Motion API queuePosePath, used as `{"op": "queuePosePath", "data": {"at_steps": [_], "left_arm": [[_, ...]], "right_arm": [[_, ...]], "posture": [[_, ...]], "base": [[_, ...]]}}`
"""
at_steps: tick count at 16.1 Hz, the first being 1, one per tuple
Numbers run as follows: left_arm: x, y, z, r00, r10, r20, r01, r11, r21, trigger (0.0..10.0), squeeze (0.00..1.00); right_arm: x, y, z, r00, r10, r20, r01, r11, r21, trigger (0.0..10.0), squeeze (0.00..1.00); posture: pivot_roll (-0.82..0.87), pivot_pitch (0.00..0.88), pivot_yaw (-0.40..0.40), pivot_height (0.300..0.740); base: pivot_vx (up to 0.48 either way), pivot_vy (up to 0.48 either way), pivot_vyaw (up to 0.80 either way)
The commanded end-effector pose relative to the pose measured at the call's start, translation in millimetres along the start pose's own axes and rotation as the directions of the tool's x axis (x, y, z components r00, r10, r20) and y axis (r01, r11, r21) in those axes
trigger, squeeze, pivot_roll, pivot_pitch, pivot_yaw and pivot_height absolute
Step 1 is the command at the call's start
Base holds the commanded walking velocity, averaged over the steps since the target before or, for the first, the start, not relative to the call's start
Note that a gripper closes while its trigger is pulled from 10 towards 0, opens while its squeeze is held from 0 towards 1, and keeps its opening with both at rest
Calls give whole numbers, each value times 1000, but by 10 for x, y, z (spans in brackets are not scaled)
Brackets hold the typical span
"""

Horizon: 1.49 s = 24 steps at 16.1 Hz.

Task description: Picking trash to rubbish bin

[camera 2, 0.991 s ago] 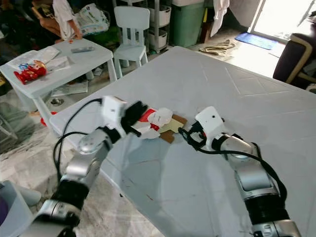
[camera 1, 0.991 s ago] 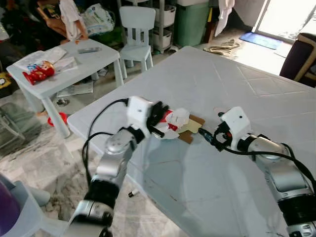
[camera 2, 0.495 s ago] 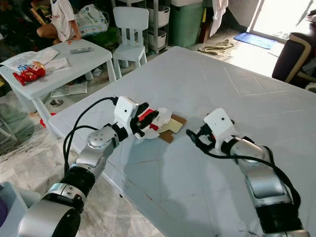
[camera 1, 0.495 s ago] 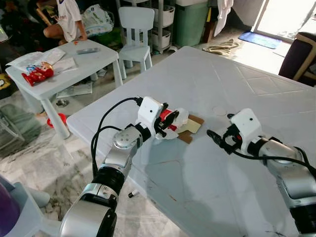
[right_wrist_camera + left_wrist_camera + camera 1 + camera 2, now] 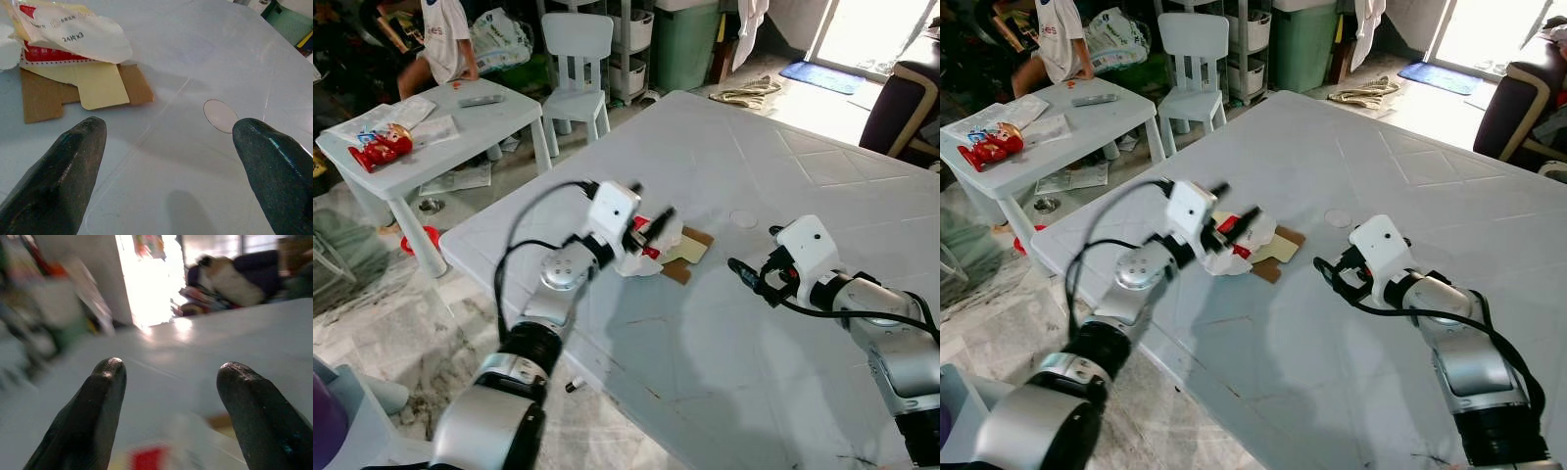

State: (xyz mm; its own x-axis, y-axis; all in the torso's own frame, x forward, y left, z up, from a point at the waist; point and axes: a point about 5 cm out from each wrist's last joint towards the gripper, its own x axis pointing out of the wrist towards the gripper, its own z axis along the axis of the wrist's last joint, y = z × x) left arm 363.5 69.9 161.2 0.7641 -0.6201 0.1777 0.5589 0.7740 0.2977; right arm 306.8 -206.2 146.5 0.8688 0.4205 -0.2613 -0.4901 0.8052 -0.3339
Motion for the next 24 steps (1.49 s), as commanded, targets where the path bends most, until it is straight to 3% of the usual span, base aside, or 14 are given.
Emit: {"op": "queuePosePath", "data": {"at_steps": [1, 3, 6, 9, 15, 18, 22, 23, 24], "left_arm": [[33, 7, 106, 999, -1, 51, -3, 998, 63, 10000, 1000], [-13, -31, 78, 998, -1, 56, -5, 994, 111, 10000, 1000], [-75, -184, -81, 993, -113, -17, 114, 993, 17, 10000, 1000], [-132, -295, -140, 960, -272, -64, 270, 962, -39, 10000, 1000], [-203, -160, -285, 909, -349, -227, 363, 932, 21, 10000, 1000], [-213, -99, -338, 909, -323, -265, 343, 939, 32, 10000, 1000], [-221, -26, -473, 915, -171, -366, 239, 960, 148, 10000, 1000], [-223, -22, -489, 912, -161, -377, 232, 961, 150, 10000, 0], [-232, -32, -514, 907, -164, -388, 231, 964, 133, 10000, 0]], "right_arm": [[-7, -20, 29, 1000, -3, 4, 3, 1000, -5, 10000, 208], [23, 7, 27, 1000, 3, 5, -3, 1000, -3, 10000, 212], [47, 13, 37, 1000, 8, 8, -8, 1000, -3, 10000, 216], [53, 15, 24, 1000, 9, 6, -9, 1000, 0, 10000, 208], [51, 5, 20, 1000, 11, 4, -11, 1000, -3, 10000, 208], [43, 5, 13, 1000, 11, 1, -11, 1000, -3, 10000, 212], [37, 12, 8, 1000, 16, -1, -16, 1000, -3, 10000, 212], [35, 12, 7, 1000, 16, -1, -16, 1000, -4, 10000, 208], [32, 14, 7, 1000, 16, -2, -16, 1000, -4, 10000, 208]], "posture": [[-69, 68, -36, 740], [-55, 66, -37, 740], [-51, 65, -37, 740], [-42, 65, -36, 740], [-50, 64, -37, 740], [-53, 64, -38, 740], [-60, 68, -39, 740], [-63, 67, -38, 740], [-64, 67, -39, 740]], "base": [[0, 0, 0], [0, 0, 0], [0, 0, 0], [0, 0, 0], [0, 0, 0], [0, 0, 0], [0, 0, 0], [0, 0, 0], [0, 0, 0]]}}
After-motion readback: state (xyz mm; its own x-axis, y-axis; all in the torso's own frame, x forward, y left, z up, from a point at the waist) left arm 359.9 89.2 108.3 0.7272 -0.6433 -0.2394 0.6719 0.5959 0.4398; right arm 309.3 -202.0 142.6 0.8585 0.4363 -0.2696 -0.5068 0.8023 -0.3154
